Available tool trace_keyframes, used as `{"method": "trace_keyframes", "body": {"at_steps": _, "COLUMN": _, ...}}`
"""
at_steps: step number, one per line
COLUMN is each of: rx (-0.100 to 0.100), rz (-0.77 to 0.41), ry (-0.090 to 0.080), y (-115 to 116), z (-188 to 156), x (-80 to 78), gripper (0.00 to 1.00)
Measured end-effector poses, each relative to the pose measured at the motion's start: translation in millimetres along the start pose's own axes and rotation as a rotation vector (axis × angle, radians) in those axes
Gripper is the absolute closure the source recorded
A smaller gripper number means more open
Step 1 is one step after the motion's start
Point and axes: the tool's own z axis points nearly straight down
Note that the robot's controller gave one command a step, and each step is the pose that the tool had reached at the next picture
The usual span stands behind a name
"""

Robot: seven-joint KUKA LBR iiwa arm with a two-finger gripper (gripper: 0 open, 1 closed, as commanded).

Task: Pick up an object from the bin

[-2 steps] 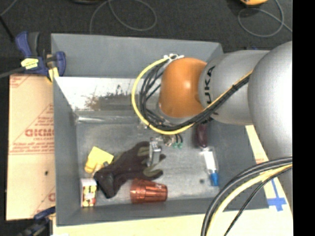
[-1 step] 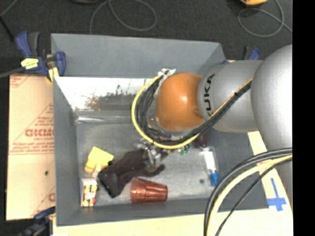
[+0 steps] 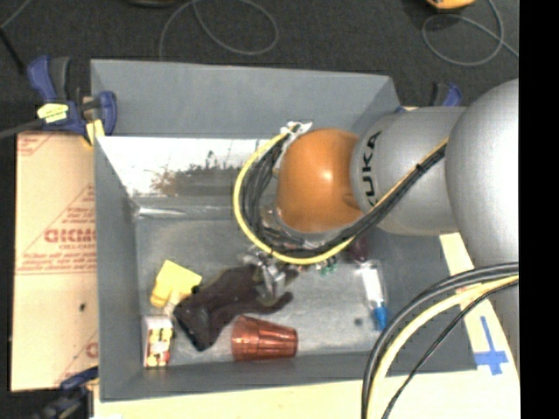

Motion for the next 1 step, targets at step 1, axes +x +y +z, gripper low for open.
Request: {"method": "trace_keyframes", "body": {"at_steps": 1, "rx": 0.001, "rz": -0.017, "ry": -0.003, "y": -11.1, "z": -115.6, "x": -2.0, "gripper": 1.00}}
